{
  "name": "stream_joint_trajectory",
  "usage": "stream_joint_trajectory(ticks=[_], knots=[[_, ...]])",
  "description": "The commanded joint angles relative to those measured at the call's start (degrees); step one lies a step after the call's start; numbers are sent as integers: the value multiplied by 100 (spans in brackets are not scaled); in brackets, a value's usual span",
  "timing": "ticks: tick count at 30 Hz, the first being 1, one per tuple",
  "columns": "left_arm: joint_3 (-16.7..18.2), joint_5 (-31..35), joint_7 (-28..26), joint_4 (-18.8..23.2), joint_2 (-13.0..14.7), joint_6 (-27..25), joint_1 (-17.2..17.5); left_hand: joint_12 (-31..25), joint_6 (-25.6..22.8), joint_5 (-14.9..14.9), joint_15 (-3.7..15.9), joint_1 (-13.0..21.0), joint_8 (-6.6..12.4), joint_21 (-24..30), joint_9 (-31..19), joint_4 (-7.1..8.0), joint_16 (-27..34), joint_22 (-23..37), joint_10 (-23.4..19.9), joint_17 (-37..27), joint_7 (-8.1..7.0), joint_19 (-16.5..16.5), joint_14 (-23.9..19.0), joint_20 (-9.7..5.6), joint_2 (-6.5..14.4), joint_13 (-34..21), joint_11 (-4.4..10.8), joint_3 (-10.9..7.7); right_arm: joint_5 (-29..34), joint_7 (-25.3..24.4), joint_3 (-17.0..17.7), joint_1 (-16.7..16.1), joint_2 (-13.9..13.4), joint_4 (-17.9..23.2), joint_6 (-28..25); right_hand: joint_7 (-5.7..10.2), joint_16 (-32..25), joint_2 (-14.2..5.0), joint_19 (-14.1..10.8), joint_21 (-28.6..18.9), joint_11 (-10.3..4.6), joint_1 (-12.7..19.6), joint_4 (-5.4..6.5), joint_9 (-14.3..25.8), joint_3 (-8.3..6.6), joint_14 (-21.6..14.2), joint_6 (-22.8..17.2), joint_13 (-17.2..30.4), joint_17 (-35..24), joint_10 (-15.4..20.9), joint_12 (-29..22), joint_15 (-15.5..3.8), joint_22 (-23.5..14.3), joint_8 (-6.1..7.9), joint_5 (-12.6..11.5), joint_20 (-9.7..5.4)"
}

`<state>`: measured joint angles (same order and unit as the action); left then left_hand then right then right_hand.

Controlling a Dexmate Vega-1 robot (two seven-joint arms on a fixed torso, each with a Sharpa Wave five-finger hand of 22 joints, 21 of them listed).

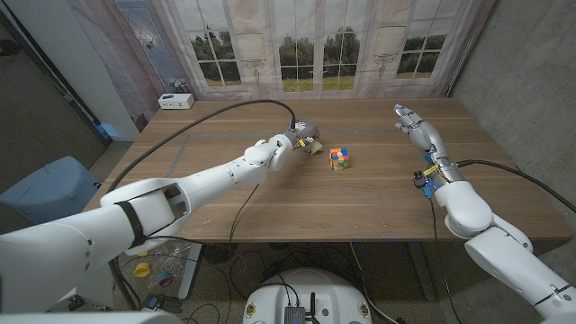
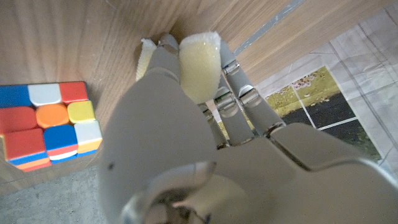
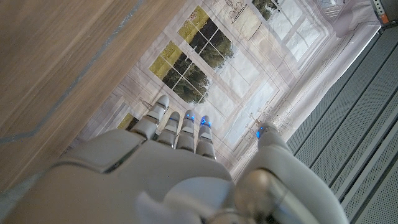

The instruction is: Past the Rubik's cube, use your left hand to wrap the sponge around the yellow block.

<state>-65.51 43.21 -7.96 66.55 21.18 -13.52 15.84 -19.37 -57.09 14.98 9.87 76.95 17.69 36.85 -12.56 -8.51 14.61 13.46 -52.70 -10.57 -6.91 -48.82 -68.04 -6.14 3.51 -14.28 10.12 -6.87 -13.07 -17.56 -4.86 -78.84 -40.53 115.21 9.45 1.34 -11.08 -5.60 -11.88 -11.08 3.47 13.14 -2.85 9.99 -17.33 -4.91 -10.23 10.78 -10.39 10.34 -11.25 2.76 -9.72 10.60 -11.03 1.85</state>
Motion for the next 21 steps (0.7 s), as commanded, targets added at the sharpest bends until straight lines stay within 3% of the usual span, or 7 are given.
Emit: stream_joint_trajectory(ticks=[1,21], knots=[[378,-18,-618,550,237,-328,341,-33,-487,-55,391,382,15,77,-15,23,-18,16,-778,-23,482,42,-447,-495,438,-412,-254,-11,-70,21,-128,165,-33,-80,-66,30,9,4,-34,-16,-2,48,-52,31,-9,-49,-27,10,-13,16,3,-22,-25,13,10,4],[918,-316,-645,1380,531,-559,752,16,-461,-208,389,414,-12,236,-21,40,-46,13,-779,-31,512,116,-519,-489,455,-507,-245,-24,-190,-19,-319,398,-83,-247,-221,43,15,-26,-23,-12,-37,96,-87,31,-40,-46,-32,11,-7,16,5,-23,-25,13,11,36]])
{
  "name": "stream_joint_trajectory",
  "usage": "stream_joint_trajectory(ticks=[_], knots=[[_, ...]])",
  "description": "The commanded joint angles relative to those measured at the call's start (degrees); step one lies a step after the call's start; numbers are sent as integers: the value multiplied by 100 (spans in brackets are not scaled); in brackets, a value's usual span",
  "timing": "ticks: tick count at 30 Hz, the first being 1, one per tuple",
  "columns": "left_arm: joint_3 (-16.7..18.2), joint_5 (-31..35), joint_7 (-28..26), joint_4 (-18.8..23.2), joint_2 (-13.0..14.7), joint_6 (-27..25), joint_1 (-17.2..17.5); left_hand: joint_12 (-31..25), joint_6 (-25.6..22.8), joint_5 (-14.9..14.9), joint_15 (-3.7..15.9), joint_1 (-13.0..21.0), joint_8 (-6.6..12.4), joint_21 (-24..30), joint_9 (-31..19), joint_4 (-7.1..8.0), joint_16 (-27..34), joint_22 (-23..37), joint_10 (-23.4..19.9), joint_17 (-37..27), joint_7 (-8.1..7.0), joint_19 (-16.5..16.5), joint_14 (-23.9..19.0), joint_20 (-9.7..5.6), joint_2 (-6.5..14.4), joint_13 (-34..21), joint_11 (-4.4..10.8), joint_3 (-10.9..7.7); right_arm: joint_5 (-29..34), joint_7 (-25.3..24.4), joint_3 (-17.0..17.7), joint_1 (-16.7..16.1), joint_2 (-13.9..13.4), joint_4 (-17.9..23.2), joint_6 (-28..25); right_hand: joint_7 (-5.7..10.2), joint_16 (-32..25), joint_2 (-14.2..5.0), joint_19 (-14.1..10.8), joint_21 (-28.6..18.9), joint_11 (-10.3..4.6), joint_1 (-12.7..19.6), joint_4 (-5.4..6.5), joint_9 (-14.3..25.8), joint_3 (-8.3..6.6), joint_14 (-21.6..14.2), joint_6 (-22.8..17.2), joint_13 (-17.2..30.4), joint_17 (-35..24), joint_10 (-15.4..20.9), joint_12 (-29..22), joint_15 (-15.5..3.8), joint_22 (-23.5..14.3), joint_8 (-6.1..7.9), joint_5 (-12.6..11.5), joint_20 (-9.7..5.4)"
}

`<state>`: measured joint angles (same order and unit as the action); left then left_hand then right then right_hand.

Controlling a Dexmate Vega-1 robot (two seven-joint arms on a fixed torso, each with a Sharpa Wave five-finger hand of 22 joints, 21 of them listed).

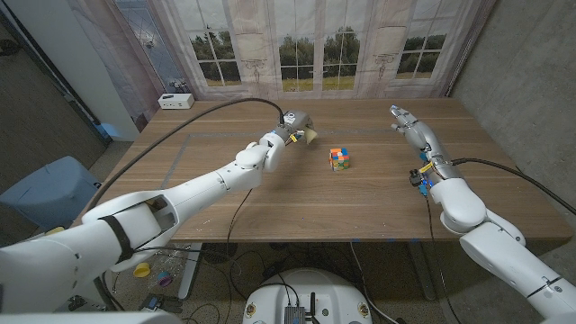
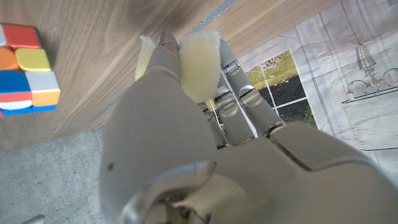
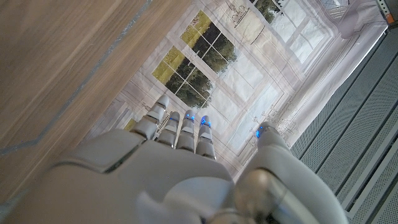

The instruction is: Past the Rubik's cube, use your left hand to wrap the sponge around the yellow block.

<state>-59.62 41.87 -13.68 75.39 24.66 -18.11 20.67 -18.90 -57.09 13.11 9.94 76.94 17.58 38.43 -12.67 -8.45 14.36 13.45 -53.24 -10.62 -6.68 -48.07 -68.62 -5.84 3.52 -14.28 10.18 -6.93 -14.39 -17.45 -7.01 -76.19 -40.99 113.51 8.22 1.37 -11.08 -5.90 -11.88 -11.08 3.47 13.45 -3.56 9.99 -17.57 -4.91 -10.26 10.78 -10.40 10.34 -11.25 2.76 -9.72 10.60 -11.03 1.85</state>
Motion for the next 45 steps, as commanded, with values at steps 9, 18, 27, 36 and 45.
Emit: stream_joint_trajectory(ticks=[9,18,27,36,45], knots=[[714,-574,-171,828,295,-87,552,-15,-466,-60,381,417,-4,137,-14,41,-33,11,-746,-25,476,57,-479,-520,458,-528,-232,-22,-119,5,-207,304,-69,-200,-141,50,14,-12,-22,-12,-17,94,-34,31,-33,-53,-45,11,-3,40,-4,-28,-25,18,13,44],[1180,-1148,-315,1219,428,-35,934,-6,-473,-88,382,422,-4,187,-17,43,-42,7,-761,-27,468,70,-493,-518,457,-555,-252,-25,-248,62,-306,464,-75,-371,-146,47,15,-22,-24,-14,-33,120,-55,31,-48,-57,-56,11,-1,39,-1,-25,-25,20,20,48],[1472,-1456,-603,1500,555,98,1248,27,-472,-125,381,430,-10,272,-23,46,-53,-1,-775,-30,472,103,-521,-516,461,-583,-291,-36,-348,82,-386,584,-78,-501,-140,47,14,-38,-24,-14,-50,136,-65,32,-63,-59,-67,12,-2,48,-3,-27,-25,22,23,42],[1784,-1715,-867,1890,674,39,1639,49,-477,-146,381,432,-11,334,-27,49,-64,-9,-781,-32,475,128,-531,-517,460,-608,-250,-42,-451,163,-497,734,-76,-658,-99,42,14,-49,-23,-14,-35,145,-71,32,-73,-59,-75,12,-4,50,-2,-30,-26,23,28,38],[2090,-2095,-1062,2121,744,203,1968,78,-475,-165,382,437,-16,396,-32,47,-81,-17,-774,-32,478,160,-529,-518,455,-633,-279,-48,-557,255,-611,873,-75,-801,-69,49,15,-54,5,-5,-53,140,-71,32,-76,-50,-71,12,-10,43,3,-29,-26,18,35,138]])
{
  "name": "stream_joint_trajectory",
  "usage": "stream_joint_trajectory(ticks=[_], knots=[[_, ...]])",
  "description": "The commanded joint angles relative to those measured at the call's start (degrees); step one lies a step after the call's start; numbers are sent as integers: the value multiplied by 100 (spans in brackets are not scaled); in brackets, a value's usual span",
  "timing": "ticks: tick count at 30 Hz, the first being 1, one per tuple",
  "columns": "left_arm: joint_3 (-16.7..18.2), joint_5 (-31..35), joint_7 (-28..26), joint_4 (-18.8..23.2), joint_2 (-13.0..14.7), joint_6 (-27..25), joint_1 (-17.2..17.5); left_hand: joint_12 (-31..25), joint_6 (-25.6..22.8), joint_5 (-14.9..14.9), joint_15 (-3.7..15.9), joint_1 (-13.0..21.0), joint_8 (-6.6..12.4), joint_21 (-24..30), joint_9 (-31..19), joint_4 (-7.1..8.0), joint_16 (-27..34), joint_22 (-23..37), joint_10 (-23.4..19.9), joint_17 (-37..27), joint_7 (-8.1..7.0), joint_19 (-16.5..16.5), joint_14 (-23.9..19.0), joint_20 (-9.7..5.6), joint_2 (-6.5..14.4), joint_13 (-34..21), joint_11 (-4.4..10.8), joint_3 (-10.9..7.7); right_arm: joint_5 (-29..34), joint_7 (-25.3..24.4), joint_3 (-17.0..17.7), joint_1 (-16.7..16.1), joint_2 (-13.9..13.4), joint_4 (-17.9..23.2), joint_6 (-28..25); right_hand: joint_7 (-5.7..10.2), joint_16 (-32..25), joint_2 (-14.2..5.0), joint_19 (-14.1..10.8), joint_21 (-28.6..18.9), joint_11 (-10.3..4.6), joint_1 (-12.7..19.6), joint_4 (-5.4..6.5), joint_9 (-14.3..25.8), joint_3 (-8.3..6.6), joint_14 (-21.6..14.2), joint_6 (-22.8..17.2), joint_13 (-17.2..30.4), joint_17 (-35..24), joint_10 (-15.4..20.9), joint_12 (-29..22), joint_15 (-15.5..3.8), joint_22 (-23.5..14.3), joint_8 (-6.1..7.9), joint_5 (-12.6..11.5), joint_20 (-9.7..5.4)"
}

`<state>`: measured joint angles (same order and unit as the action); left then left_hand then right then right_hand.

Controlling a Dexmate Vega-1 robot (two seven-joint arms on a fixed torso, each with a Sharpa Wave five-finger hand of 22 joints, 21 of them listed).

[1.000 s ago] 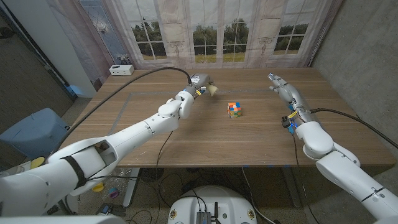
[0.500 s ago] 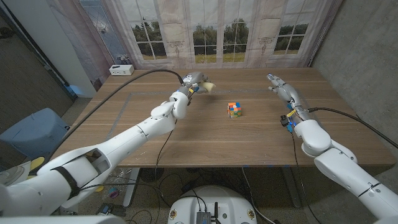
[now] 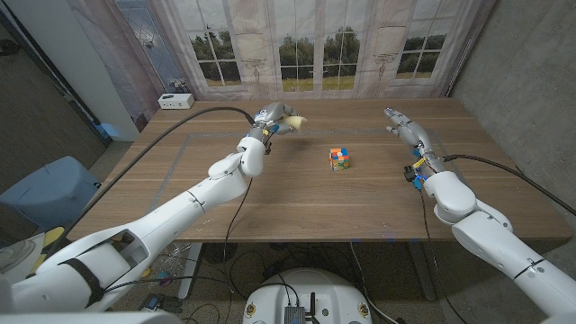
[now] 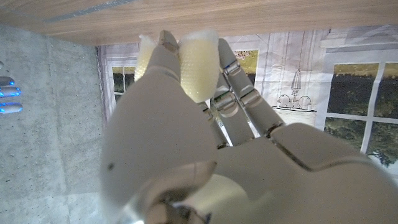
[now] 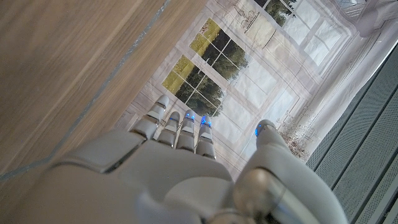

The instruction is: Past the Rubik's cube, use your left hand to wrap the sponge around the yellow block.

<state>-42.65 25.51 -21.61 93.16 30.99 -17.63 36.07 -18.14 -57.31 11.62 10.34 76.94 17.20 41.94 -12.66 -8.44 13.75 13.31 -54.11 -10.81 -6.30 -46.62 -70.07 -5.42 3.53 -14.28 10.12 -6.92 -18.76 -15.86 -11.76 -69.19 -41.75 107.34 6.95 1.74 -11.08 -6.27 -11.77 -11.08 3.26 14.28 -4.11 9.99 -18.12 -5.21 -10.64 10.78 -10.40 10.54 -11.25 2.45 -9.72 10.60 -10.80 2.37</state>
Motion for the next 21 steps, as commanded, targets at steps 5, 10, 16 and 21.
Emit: stream_joint_trajectory(ticks=[5,10,16,21], knots=[[574,-718,-323,458,154,266,593,12,-442,-23,340,439,17,72,-35,48,-21,-7,-705,-15,438,28,-392,-560,459,-635,-270,-54,-145,149,-199,245,-1,-266,115,19,12,-17,2,-3,-53,50,-14,32,-21,-18,-29,13,-14,26,2,31,-27,16,17,138],[713,-921,-353,558,210,371,735,19,-426,-30,339,437,9,100,-39,53,-24,-13,-696,-17,447,59,-399,-563,469,-665,-292,-62,-176,132,-240,292,19,-288,108,27,8,-20,8,-3,-59,43,-10,32,-21,-23,-27,13,-17,20,5,37,-28,14,20,162],[911,-1232,-375,646,254,546,904,48,-411,-42,338,434,1,153,-45,56,-34,-22,-703,-18,438,100,-400,-564,473,-676,-301,-72,-173,153,-292,336,16,-334,164,32,7,-25,9,-4,-58,41,-9,32,-24,-23,-29,13,-19,21,5,47,-29,15,22,184],[1086,-1543,-354,720,282,711,1041,66,-401,-47,339,435,-4,191,-49,56,-38,-28,-688,-20,448,124,-404,-563,476,-696,-311,-80,-205,132,-310,342,41,-337,187,37,6,-28,12,-5,-50,48,-15,32,-30,-26,-27,13,-18,24,4,48,-29,13,23,196]])
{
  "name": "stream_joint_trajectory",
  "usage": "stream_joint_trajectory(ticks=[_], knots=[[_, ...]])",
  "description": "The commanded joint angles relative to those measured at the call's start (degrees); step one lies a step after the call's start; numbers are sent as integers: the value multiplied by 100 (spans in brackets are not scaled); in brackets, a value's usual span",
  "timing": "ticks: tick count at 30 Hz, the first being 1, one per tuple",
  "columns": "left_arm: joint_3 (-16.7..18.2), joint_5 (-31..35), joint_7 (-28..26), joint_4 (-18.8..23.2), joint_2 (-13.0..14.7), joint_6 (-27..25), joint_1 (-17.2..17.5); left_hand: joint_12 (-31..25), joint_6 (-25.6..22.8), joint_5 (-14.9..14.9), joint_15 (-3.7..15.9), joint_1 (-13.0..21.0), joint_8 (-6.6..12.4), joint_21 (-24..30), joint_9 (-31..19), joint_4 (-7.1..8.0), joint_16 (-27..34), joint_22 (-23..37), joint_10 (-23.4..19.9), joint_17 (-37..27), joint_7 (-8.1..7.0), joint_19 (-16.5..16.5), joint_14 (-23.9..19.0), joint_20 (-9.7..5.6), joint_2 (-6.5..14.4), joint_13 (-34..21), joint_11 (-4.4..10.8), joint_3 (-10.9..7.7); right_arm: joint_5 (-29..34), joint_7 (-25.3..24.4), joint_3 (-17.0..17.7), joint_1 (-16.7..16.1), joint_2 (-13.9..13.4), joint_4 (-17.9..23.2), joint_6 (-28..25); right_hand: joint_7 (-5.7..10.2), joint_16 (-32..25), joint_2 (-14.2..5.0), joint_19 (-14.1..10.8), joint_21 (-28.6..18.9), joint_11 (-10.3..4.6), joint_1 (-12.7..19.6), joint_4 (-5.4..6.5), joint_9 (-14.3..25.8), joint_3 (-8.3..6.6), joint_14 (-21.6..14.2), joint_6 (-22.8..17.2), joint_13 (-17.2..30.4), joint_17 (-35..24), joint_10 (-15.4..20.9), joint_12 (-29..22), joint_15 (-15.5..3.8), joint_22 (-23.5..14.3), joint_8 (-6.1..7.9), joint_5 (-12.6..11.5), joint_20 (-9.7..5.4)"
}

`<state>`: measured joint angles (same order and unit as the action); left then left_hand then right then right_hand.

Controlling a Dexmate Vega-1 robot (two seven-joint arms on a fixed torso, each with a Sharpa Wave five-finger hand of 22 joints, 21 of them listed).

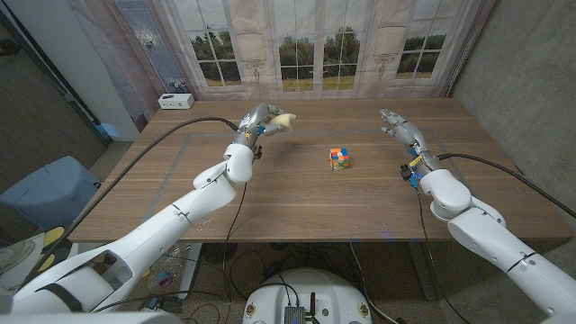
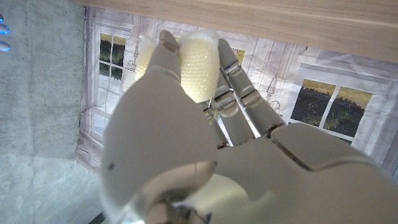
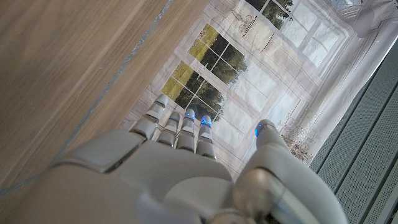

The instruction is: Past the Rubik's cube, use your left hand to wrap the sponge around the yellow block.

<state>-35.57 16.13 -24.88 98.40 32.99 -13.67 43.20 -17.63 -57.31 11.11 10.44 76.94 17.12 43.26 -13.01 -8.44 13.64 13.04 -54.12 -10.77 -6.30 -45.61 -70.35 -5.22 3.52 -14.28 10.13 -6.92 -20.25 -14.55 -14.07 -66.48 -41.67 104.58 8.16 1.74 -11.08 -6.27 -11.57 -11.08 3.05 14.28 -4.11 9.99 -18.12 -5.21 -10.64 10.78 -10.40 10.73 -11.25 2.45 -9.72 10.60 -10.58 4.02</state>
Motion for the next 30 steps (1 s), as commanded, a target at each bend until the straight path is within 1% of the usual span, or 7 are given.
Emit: stream_joint_trajectory(ticks=[1,6,18,23,24,25,30], knots=[[413,-665,-33,205,81,356,356,17,-397,3,330,435,2,63,-15,56,-29,-2,-685,-25,448,25,-374,-583,476,-700,-319,-81,-59,7,-84,72,37,-69,84,38,5,-29,-8,-5,-32,48,-16,32,-30,-27,-27,13,-18,5,4,44,-30,13,2,29],[626,-1104,51,248,93,613,504,24,-406,-4,330,436,5,112,-20,53,-40,-7,-711,-25,454,44,-362,-581,472,-723,-259,-88,-62,-1,-113,71,52,-77,119,38,4,-32,-7,-6,-57,47,-16,32,-34,-27,-29,14,-19,4,5,49,-30,13,4,36],[942,-1734,116,161,117,1235,719,50,-397,-17,331,443,4,210,-36,45,-37,-20,-723,-32,458,75,-385,-579,471,-765,-296,-108,-100,-5,-151,34,151,-99,339,41,3,-41,-6,-9,-35,58,-25,32,-47,-29,-32,14,-19,20,0,44,-31,14,6,40],[1100,-2146,291,76,117,1501,795,65,-397,-23,331,453,4,249,-40,33,-33,-25,-732,-35,462,82,-399,-581,455,-768,-275,-111,-170,47,-170,52,230,-149,483,32,0,-42,-6,-10,-32,62,-29,32,-51,-38,-40,14,-18,22,0,52,-31,16,7,41],[1137,-2243,330,55,113,1558,811,76,-391,-25,330,454,1,264,-41,33,-33,-27,-729,-35,462,87,-402,-580,455,-765,-232,-114,-168,41,-176,53,242,-149,492,25,1,-43,-7,-11,-26,63,-29,32,-51,-37,-42,14,-18,25,-1,49,-32,17,7,39],[1172,-2342,367,29,102,1623,827,84,-387,-27,331,456,-1,281,-43,31,-34,-30,-728,-35,465,95,-404,-581,450,-768,-290,-115,-178,51,-181,54,253,-154,513,27,0,-42,-7,-11,-25,63,-30,32,-52,-39,-44,14,-18,28,-2,53,-32,18,8,41],[1315,-2800,565,-61,67,1857,893,91,-386,-31,331,462,-4,327,-47,25,-41,-36,-749,-33,465,114,-398,-582,444,-785,-280,-122,-156,11,-188,31,280,-117,540,20,-6,-44,-10,-13,-25,63,-31,32,-55,-54,-51,14,-19,30,-2,59,-32,19,9,45]])
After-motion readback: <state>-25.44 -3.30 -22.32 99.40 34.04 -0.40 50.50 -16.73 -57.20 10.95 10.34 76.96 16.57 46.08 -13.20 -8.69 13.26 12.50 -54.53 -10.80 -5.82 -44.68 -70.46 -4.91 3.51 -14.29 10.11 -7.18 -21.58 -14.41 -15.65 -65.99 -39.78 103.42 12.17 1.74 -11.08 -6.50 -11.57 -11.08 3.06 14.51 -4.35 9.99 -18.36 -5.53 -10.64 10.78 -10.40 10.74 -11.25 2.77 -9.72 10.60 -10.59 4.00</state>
